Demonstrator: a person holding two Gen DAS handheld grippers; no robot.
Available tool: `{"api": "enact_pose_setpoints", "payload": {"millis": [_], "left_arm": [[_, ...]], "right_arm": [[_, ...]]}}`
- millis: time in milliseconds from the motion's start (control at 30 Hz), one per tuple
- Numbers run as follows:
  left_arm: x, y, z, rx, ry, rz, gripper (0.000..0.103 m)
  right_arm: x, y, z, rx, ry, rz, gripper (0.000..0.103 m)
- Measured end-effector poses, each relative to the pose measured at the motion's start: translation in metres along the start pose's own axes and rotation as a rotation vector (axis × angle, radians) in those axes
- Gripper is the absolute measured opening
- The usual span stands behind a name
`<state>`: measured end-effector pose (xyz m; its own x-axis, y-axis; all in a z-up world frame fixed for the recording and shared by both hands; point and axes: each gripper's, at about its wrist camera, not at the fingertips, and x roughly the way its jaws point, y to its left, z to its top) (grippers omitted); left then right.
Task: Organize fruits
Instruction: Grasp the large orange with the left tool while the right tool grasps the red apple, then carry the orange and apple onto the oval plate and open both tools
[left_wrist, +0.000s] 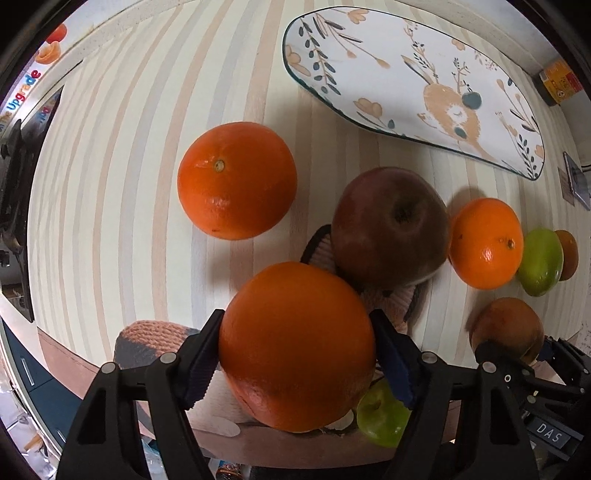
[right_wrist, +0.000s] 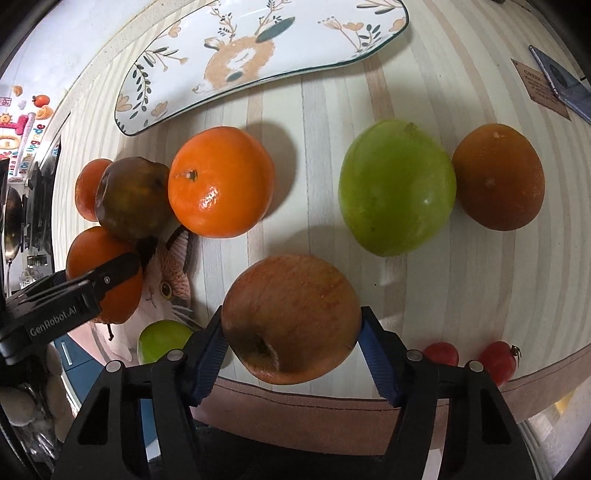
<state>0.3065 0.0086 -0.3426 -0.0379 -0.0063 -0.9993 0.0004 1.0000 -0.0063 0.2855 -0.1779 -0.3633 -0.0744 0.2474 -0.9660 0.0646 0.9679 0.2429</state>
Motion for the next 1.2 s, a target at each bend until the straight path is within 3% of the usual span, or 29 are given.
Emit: {"api": "enact_pose_setpoints", "payload": {"millis": [300,533,667,800,1000,1200], "left_arm": [[-0.024,0.007,-0.015,-0.028,-0.018,-0.060,0.074],[-0.103,0.012,-0.009,-0.050,-0.125,-0.170,0.074],[-0.138,0.003,0.033,-0.038,-0.185,-0.221,0.074],[-0.145,-0.009,0.090,-0.023,-0.219,-0.209,0.074],[-0.101,-0.023,0.162,-0.051,-0.152,-0.180,0.074],[-0.052,-0.036,0.196,-0.071,-0.055,-0.190,0.074]], "right_arm": [[-0.019,0.005,-0.012,-0.008,-0.031,0.031,0.069],[-0.067,0.007,-0.005,-0.002,-0.088,0.133,0.069],[-0.100,0.009,0.020,0.002,-0.151,0.184,0.069],[-0.112,0.009,0.066,0.003,-0.214,0.154,0.069],[-0.085,0.005,0.147,-0.053,-0.193,0.063,0.069],[-0.061,0.009,0.193,-0.084,-0.143,0.029,0.069]]}}
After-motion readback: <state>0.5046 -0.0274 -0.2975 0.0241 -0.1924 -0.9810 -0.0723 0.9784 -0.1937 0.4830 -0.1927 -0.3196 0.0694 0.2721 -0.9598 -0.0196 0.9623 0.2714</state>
